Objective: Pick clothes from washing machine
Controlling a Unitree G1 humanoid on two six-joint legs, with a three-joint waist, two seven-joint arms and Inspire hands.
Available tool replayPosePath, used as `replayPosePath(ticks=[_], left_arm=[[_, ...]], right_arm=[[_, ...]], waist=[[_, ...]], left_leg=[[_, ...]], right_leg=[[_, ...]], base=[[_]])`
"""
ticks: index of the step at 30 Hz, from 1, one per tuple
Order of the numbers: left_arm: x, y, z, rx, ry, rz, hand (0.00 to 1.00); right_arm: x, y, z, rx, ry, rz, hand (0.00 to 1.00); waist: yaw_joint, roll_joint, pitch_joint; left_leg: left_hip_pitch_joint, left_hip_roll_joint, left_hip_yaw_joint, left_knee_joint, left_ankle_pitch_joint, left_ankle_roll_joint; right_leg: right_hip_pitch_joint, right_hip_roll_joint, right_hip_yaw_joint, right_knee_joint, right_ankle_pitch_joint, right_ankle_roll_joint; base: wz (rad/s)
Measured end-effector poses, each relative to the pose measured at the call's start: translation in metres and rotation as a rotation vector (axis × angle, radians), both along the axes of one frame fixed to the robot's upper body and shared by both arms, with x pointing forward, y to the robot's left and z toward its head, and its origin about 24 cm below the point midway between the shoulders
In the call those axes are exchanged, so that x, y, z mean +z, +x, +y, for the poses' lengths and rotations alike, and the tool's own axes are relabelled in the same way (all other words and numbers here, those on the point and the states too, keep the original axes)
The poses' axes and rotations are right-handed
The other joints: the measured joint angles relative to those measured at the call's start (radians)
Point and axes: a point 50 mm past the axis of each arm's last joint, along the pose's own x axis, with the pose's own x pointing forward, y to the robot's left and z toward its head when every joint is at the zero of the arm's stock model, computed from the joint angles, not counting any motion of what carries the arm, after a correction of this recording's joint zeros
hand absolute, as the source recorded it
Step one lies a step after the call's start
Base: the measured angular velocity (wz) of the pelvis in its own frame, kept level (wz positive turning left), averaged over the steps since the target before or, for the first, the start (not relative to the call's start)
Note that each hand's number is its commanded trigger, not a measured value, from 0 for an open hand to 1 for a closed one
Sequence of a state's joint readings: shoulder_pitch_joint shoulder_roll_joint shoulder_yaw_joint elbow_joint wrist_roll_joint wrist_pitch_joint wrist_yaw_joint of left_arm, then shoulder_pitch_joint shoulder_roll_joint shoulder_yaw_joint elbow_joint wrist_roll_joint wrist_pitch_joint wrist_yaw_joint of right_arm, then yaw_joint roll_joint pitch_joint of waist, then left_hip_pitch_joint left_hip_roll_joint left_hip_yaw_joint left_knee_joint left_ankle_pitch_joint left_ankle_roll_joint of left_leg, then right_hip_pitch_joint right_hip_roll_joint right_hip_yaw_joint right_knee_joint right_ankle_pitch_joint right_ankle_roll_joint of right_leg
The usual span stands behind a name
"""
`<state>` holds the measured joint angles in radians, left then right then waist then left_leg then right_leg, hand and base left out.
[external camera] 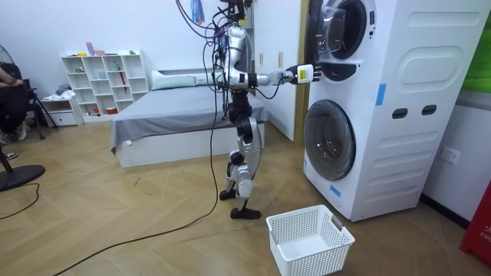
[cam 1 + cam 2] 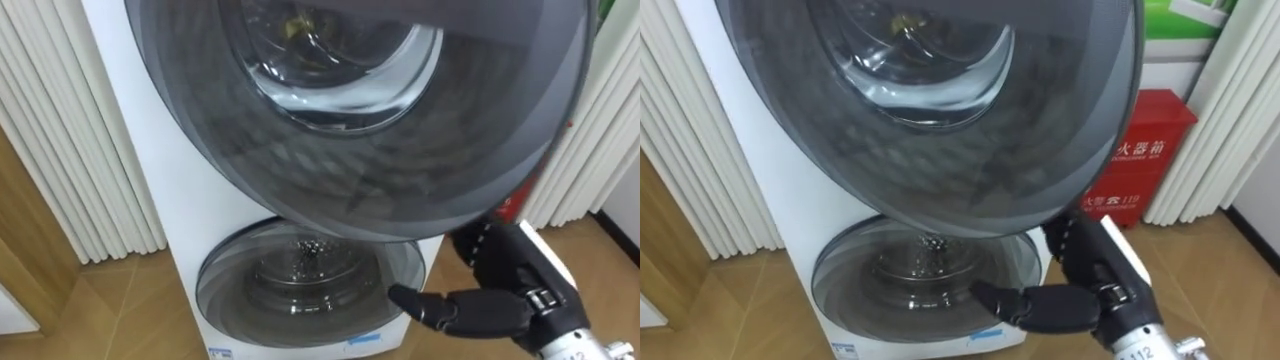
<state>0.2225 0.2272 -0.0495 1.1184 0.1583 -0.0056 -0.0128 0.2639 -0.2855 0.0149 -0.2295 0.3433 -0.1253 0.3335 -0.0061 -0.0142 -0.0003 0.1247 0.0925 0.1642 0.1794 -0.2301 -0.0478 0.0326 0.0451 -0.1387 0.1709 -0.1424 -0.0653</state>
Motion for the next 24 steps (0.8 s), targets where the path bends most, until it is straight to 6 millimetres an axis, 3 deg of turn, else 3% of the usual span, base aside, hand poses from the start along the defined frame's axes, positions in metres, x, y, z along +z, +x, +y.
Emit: replayPosePath(ticks=[13, 20, 24], left_arm=[[-0.001, 0.013, -0.005, -0.028, -0.013, -0.019, 0.00], [-0.001, 0.014, -0.004, -0.032, -0.009, -0.020, 0.00], [-0.001, 0.016, -0.001, -0.011, -0.007, -0.017, 0.00]], right_arm=[[-0.002, -0.006, 0.029, 0.217, 0.002, 0.022, 0.00], [0.006, -0.002, 0.046, 0.318, -0.058, -0.016, 0.00], [0.007, -0.001, 0.048, 0.335, -0.073, -0.021, 0.00]], waist=[[0.012, 0.005, 0.0007], [0.016, -0.001, 0.0001], [0.036, -0.008, -0.0007]], left_leg=[[0.004, -0.001, 0.000, -0.012, 0.000, 0.000], [0.002, -0.001, -0.002, -0.011, 0.000, 0.000], [0.002, -0.001, -0.002, -0.011, 0.000, 0.000]], right_leg=[[0.001, -0.001, -0.001, -0.004, 0.000, 0.001], [0.001, -0.001, -0.002, -0.002, -0.001, 0.002], [0.001, -0.002, -0.002, -0.001, -0.001, 0.002]], base=[[0.00], [0.03], [0.00]])
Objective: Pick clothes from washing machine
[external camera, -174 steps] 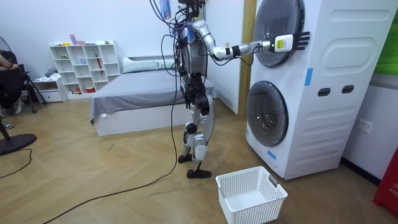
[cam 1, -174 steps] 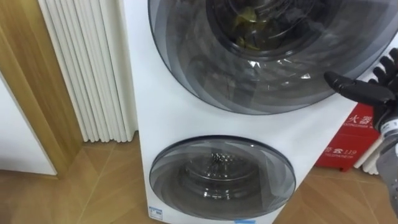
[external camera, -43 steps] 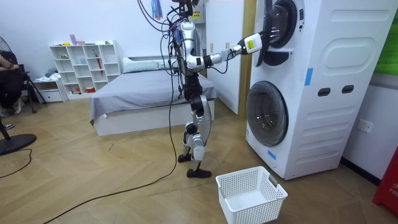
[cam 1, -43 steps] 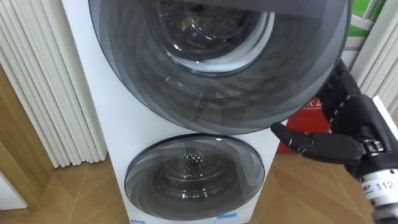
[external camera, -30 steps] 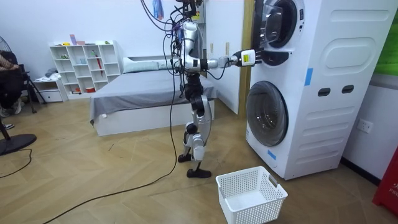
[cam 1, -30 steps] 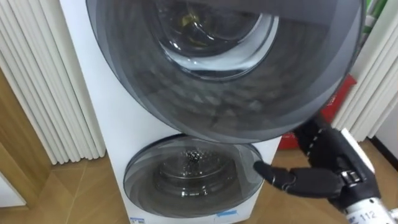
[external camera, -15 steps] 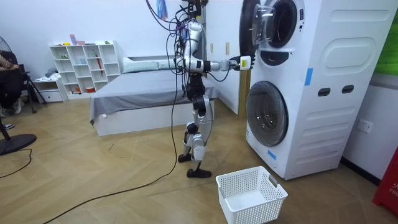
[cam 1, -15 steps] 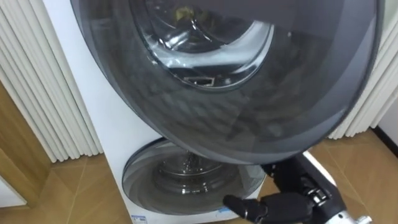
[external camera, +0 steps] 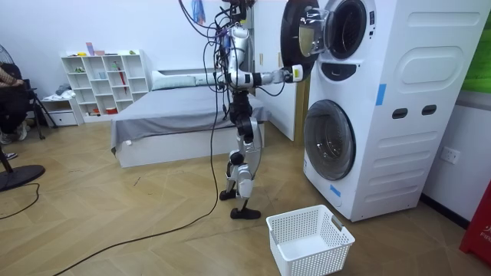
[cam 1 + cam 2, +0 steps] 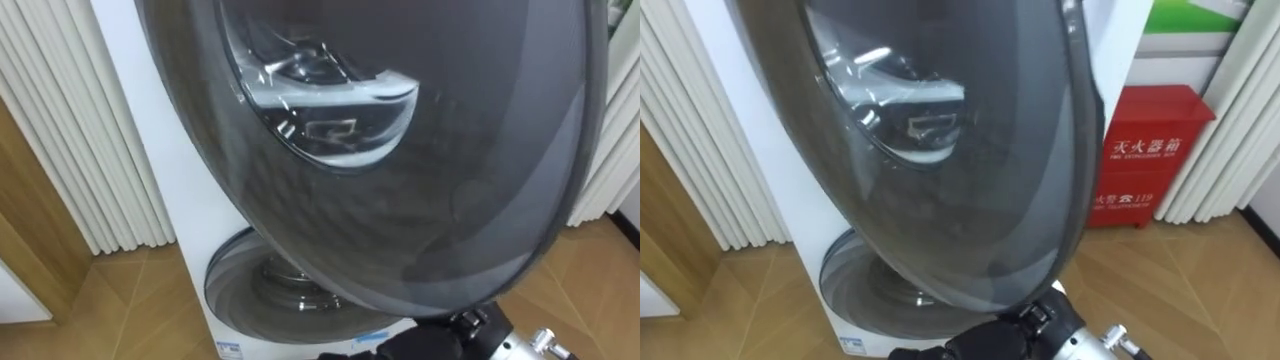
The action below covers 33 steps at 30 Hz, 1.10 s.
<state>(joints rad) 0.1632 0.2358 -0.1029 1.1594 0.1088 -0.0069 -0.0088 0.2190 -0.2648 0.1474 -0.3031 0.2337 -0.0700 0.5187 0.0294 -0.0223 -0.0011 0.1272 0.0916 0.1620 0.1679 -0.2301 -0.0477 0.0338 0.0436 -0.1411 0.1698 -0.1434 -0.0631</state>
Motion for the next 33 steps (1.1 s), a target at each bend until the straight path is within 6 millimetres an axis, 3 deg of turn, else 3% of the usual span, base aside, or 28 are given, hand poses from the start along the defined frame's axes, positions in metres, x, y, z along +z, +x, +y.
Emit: replayPosePath(ticks=[16, 26, 33], left_arm=[[0.002, 0.013, -0.001, -0.023, -0.003, -0.046, 0.00], [0.002, 0.010, 0.002, -0.020, 0.016, -0.046, 0.00], [0.004, 0.017, 0.003, -0.008, 0.019, -0.087, 0.00]], right_arm=[[0.010, 0.003, 0.010, 0.088, -0.071, -0.044, 0.00], [0.011, 0.004, 0.009, 0.064, -0.140, -0.059, 0.00], [0.017, 0.009, 0.027, 0.101, -0.117, -0.086, 0.00]], waist=[[0.015, 0.005, 0.0049], [0.063, -0.014, 0.0083], [0.147, -0.035, 0.0081]], left_leg=[[-0.012, 0.002, -0.017, 0.000, 0.000, 0.000], [-0.026, 0.002, -0.075, 0.005, 0.004, -0.006], [-0.048, 0.001, -0.110, 0.021, 0.007, -0.011]], right_leg=[[-0.011, 0.000, -0.010, 0.004, 0.001, -0.003], [-0.007, -0.002, -0.048, 0.004, 0.003, -0.009], [-0.007, -0.005, -0.080, -0.001, 0.006, -0.014]], base=[[-0.01], [0.09], [0.14]])
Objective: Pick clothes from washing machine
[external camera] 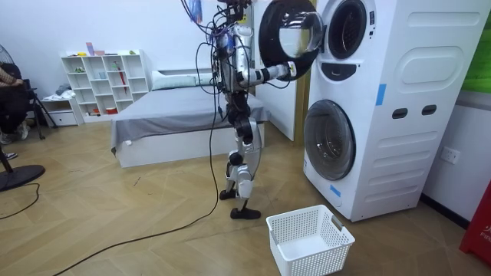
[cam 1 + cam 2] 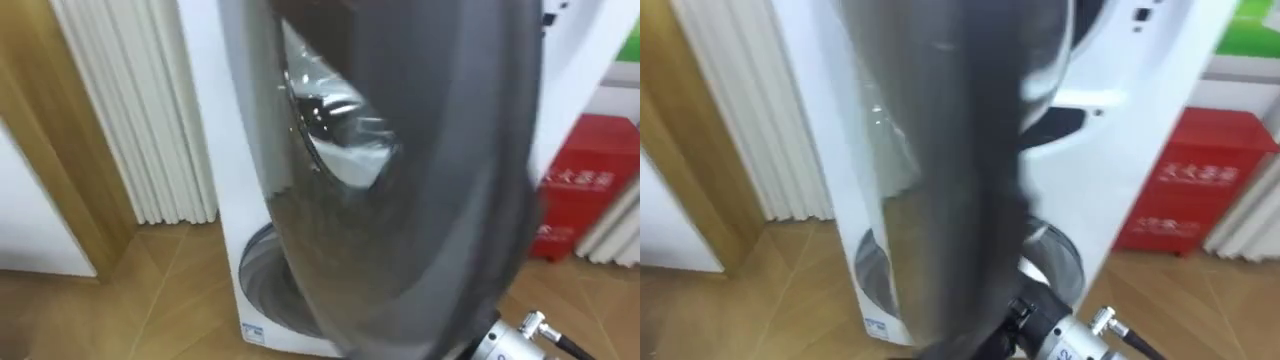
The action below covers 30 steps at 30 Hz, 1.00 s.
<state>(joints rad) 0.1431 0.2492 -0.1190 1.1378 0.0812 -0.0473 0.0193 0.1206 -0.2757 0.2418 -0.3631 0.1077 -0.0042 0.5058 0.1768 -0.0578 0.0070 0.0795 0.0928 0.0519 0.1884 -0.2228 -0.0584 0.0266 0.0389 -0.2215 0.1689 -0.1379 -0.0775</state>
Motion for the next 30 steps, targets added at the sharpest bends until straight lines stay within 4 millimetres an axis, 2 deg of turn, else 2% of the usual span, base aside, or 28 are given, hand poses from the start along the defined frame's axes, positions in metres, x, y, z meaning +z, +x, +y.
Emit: replayPosePath(ticks=[4, 7, 9, 13, 18, 24, 30], left_arm=[[0.000, 0.002, 0.000, -0.002, 0.000, -0.004, 0.00], [0.001, 0.007, 0.001, -0.004, 0.002, -0.016, 0.00], [0.001, 0.005, 0.001, -0.002, 0.001, -0.006, 0.00], [0.000, 0.005, 0.000, 0.002, 0.001, 0.005, 0.00], [0.000, 0.004, -0.001, 0.004, 0.000, 0.012, 0.00], [-0.001, 0.004, -0.002, 0.004, -0.001, 0.016, 0.00], [0.000, 0.007, -0.002, 0.001, -0.001, 0.001, 0.00]], right_arm=[[0.007, 0.006, 0.019, 0.079, -0.006, -0.011, 0.00], [0.015, 0.010, 0.036, 0.162, -0.017, -0.039, 0.00], [0.025, 0.010, 0.054, 0.264, -0.012, -0.084, 0.00], [0.036, 0.007, 0.076, 0.372, 0.021, -0.126, 0.00], [0.037, 0.005, 0.079, 0.400, 0.026, -0.124, 0.00], [0.037, 0.005, 0.079, 0.401, 0.032, -0.123, 0.00], [0.039, 0.005, 0.079, 0.399, 0.043, -0.140, 0.00]], waist=[[0.030, -0.011, 0.0018], [0.072, -0.017, 0.0040], [0.081, -0.015, 0.0052], [0.079, -0.012, 0.0064], [0.081, -0.007, 0.0096], [0.081, -0.005, 0.0093], [0.081, -0.004, 0.0085]], left_leg=[[-0.008, -0.003, -0.029, 0.000, 0.001, -0.001], [-0.019, -0.005, -0.041, 0.000, 0.001, -0.001], [-0.018, -0.007, -0.058, -0.002, 0.001, -0.001], [-0.016, -0.008, -0.071, -0.003, 0.001, -0.001], [-0.015, -0.020, -0.085, 0.000, 0.002, 0.000], [-0.017, -0.035, -0.085, 0.001, 0.007, 0.009], [-0.019, -0.037, -0.084, 0.000, 0.008, 0.010]], right_leg=[[0.008, -0.004, -0.029, -0.005, -0.006, 0.001], [0.009, -0.004, -0.038, -0.018, -0.006, 0.003], [0.018, -0.006, -0.050, -0.019, -0.008, 0.007], [0.036, -0.007, -0.055, -0.020, -0.012, 0.013], [0.055, -0.020, -0.056, -0.019, -0.021, 0.027], [0.057, -0.034, -0.051, -0.018, -0.033, 0.031], [0.056, -0.036, -0.051, -0.018, -0.033, 0.033]], base=[[0.29], [0.19], [0.22], [0.32], [0.24], [0.05], [0.01]])
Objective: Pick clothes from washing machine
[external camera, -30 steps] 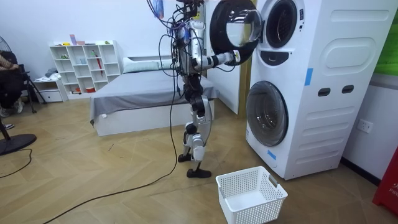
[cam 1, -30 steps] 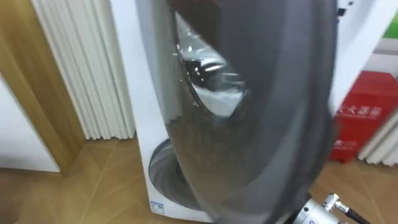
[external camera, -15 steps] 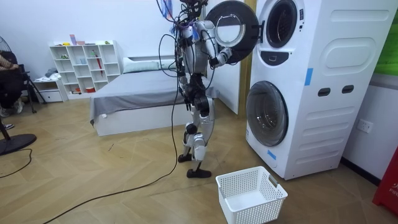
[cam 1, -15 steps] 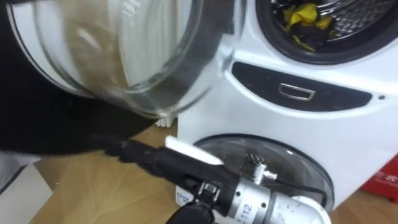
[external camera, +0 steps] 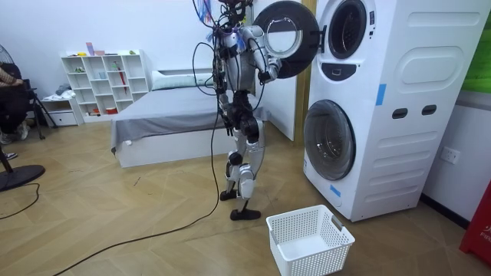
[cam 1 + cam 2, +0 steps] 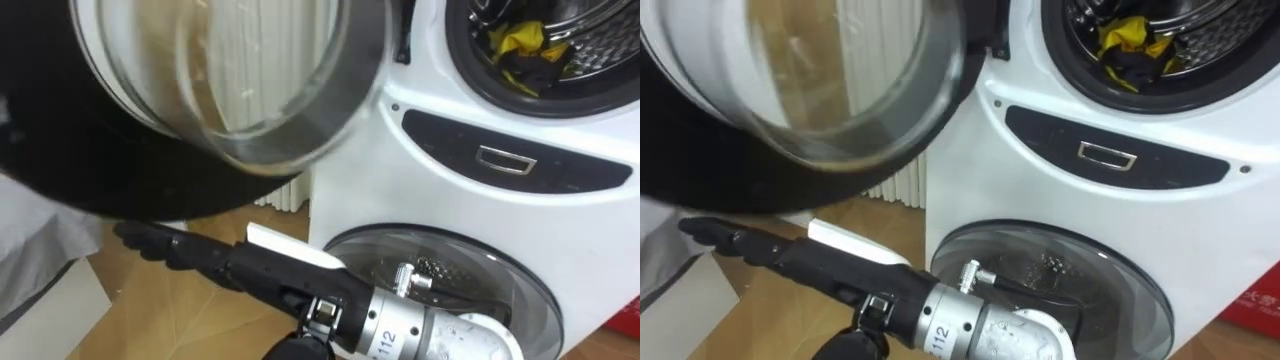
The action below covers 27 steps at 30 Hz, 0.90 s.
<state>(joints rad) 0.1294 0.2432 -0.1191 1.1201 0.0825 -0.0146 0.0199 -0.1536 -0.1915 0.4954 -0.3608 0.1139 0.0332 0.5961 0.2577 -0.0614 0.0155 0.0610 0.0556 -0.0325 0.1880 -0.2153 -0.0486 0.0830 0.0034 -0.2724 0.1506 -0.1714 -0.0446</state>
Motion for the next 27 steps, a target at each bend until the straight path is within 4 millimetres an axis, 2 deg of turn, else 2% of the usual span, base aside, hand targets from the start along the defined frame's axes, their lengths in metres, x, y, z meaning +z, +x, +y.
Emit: replayPosePath(ticks=[3, 6, 13, 21, 27], left_arm=[[0.000, -0.002, 0.000, -0.009, 0.000, 0.004, 0.00], [0.000, 0.001, -0.001, -0.024, 0.003, -0.002, 0.00], [0.001, 0.007, -0.002, -0.045, 0.009, -0.017, 0.00], [0.002, 0.007, -0.002, -0.056, 0.019, -0.021, 0.00], [-0.001, 0.004, -0.008, -0.061, 0.008, -0.003, 0.00]], right_arm=[[0.001, 0.002, -0.005, -0.022, 0.013, -0.012, 0.00], [0.001, 0.002, -0.006, -0.023, 0.013, -0.015, 0.00], [-0.001, 0.000, -0.006, -0.014, 0.008, -0.004, 0.00], [-0.025, -0.004, -0.011, -0.050, -0.018, 0.098, 0.00], [-0.027, -0.005, -0.012, -0.053, -0.021, 0.109, 0.00]], waist=[[-0.007, 0.008, -0.0035], [-0.008, 0.016, -0.0033], [-0.006, 0.018, -0.0025], [-0.010, 0.019, -0.0016], [-0.035, 0.021, -0.0009]], left_leg=[[0.002, 0.001, 0.006, 0.000, 0.000, 0.000], [0.002, 0.001, 0.007, 0.000, 0.000, 0.000], [0.003, 0.000, 0.015, -0.003, 0.000, 0.001], [0.000, 0.001, 0.028, 0.001, 0.000, 0.001], [0.001, 0.001, 0.029, 0.001, 0.000, 0.001]], right_leg=[[0.000, 0.000, 0.001, 0.000, 0.000, 0.000], [0.002, 0.000, 0.000, 0.000, -0.001, -0.001], [0.002, -0.002, 0.001, -0.001, -0.003, 0.002], [0.002, -0.003, 0.003, -0.001, -0.004, 0.002], [0.002, -0.003, 0.008, -0.001, -0.004, 0.002]], base=[[-0.04], [0.00], [0.01], [0.00], [0.00]])
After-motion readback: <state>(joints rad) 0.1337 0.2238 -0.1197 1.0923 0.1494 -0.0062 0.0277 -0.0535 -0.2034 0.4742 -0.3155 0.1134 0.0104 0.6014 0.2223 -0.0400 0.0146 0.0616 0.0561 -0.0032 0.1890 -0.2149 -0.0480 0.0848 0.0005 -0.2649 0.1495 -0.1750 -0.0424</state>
